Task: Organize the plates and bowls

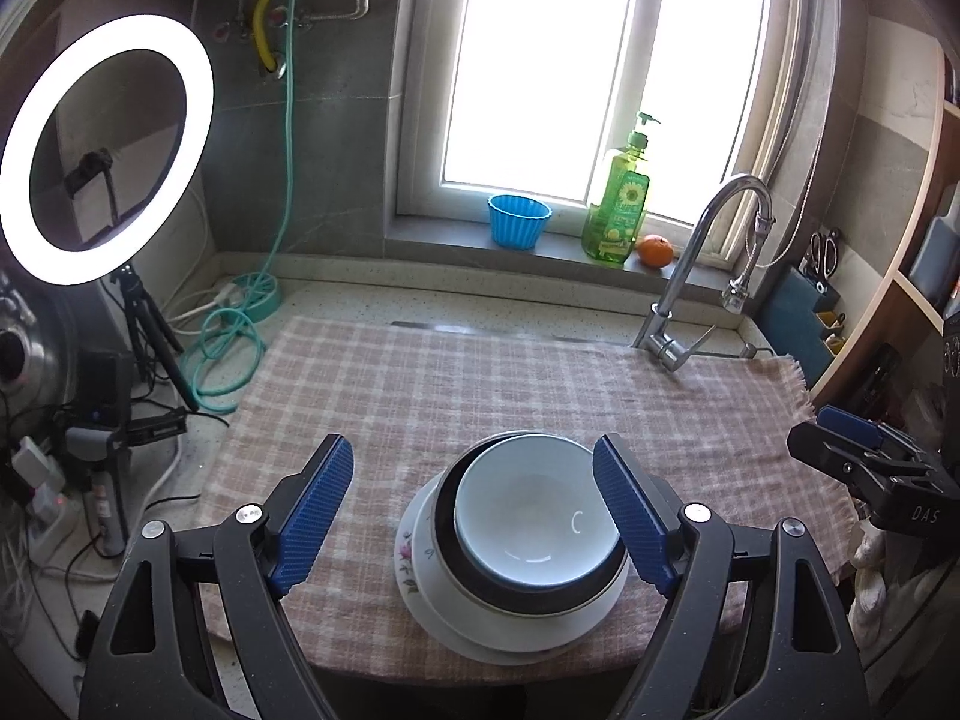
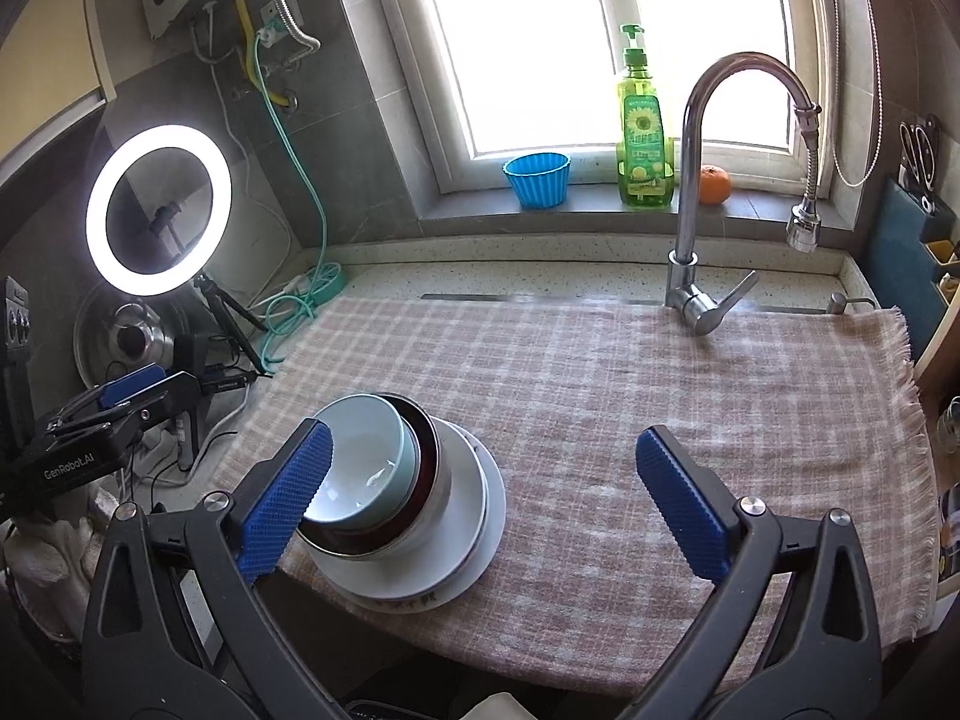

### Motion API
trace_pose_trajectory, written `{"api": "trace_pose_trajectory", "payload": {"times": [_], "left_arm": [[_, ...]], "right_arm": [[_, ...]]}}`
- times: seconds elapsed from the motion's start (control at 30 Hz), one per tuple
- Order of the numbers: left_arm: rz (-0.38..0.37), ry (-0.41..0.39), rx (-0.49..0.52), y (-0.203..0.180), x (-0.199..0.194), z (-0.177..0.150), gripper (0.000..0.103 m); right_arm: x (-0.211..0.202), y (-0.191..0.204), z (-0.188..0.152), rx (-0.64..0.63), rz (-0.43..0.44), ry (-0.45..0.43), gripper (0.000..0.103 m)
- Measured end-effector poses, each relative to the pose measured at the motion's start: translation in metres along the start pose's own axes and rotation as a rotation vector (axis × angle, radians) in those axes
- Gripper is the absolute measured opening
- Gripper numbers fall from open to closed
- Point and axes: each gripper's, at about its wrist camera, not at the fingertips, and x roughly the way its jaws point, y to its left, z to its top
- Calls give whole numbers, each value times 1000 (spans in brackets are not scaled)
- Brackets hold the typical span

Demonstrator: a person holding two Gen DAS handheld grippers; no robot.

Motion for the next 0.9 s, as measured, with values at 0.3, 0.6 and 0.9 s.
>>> {"api": "trace_pose_trajectory", "payload": {"times": [0.3, 0.6, 0.9], "left_arm": [[19, -9, -9, 3, 1, 5, 83], [27, -11, 1, 1, 1, 7, 83], [30, -12, 7, 2, 1, 8, 83]], "right_arm": [[4, 4, 4, -20, -5, -8, 103], [6, 1, 6, -16, -5, -13, 103], [8, -2, 7, -5, -8, -6, 103]]}}
